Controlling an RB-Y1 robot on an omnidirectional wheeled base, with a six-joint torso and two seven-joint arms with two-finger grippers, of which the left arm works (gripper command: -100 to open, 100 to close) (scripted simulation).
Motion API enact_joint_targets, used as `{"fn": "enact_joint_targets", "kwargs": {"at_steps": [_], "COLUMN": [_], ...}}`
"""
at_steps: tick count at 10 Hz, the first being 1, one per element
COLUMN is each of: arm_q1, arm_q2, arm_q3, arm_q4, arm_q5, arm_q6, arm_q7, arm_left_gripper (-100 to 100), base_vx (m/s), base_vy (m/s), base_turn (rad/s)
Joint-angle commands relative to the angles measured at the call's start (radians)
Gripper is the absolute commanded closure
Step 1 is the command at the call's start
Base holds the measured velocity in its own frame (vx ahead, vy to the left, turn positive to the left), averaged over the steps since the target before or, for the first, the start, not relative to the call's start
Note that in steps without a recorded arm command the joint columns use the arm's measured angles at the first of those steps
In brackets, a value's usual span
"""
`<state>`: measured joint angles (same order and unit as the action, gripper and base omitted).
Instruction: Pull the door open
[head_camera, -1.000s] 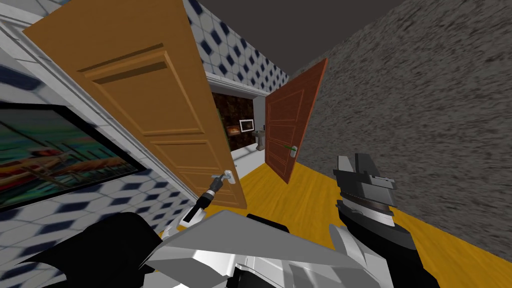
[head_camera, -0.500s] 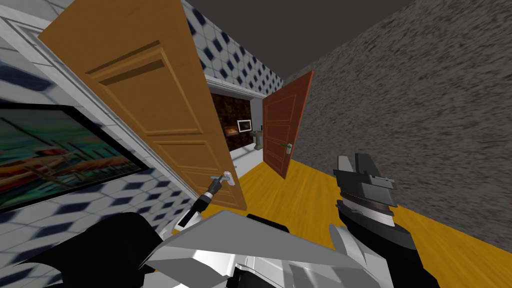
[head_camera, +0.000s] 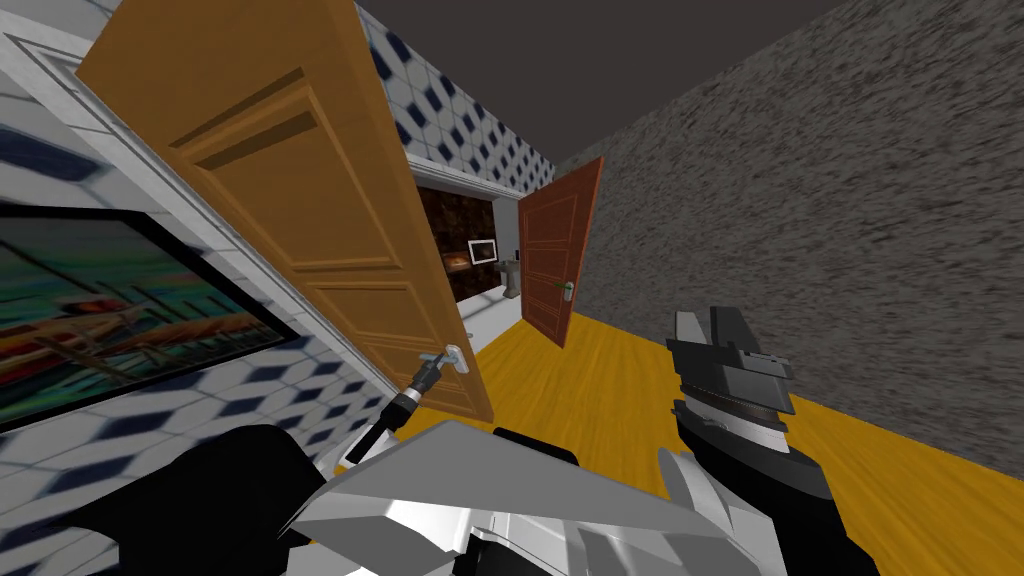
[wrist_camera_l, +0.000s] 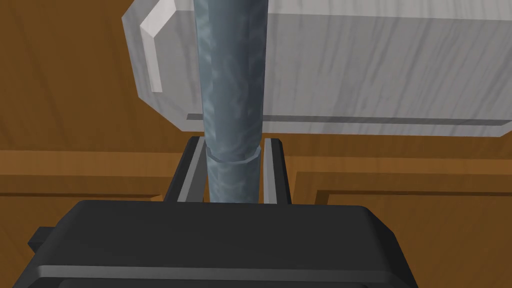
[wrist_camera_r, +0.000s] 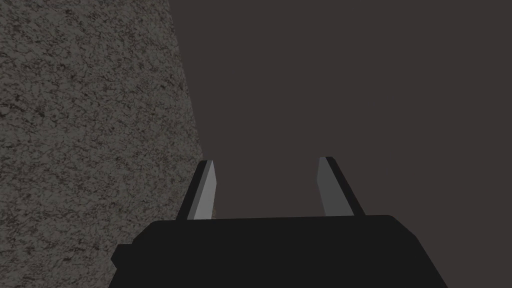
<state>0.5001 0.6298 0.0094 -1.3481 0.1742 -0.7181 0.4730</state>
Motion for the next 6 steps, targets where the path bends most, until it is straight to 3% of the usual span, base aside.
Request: {"fn": "enact_joint_targets", "kwargs": {"at_steps": [1,2,3,6], "arm_q1": [0.012,0.017,0.011,0.022], "arm_q2": [0.013,0.02,0.014,0.031], "arm_q3": [0.003,0.0,-0.005,-0.014], "arm_q4": [0.003,0.007,0.004,0.02], "arm_q5": [0.002,0.001,-0.001,-0.004], "arm_q6": [-0.018,-0.03,-0.023,-0.056], "arm_q7": [0.008,0.013,0.01,0.024], "arm_left_gripper": [100,100,100,100], "base_vx": [-0.225,-0.215,-0.094,-0.178], "base_vy": [0.066,0.04,0.006,0.057], "base_turn": [-0.142,-0.12,-0.033,-0.138]}}
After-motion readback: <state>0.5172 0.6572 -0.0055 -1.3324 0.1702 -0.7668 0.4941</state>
